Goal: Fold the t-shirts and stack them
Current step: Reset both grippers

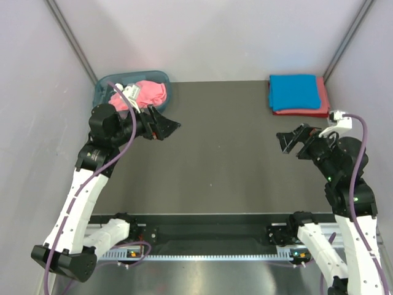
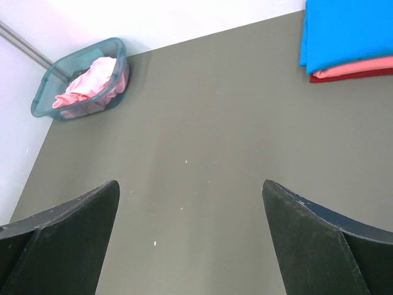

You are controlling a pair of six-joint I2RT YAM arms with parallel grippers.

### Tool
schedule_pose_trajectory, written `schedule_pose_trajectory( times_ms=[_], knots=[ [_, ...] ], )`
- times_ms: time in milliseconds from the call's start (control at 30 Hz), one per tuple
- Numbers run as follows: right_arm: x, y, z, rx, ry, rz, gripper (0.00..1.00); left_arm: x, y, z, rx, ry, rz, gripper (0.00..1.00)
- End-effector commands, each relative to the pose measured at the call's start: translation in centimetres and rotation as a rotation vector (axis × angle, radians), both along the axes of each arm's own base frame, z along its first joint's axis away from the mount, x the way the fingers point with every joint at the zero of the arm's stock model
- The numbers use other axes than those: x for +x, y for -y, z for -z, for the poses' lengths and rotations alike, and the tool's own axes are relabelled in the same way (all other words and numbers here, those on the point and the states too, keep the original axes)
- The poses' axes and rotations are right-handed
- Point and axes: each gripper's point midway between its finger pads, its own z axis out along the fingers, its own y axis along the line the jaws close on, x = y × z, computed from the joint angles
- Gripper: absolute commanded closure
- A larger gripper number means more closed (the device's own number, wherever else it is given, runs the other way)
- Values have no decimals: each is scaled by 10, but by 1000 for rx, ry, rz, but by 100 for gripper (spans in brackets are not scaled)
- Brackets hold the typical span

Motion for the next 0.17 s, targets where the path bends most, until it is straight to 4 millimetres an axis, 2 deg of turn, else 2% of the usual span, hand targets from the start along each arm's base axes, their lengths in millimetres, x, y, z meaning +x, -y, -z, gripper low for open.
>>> schedule_pose_trajectory(
  times_ms=[0,133],
  knots=[
    [-6,5,-23,-1,63,24,0,-4,-2,-13,-4,60,-1,1],
    [-8,6,-25,1,75,28,0,-3,-2,-13,-5,59,0,1]
  ],
)
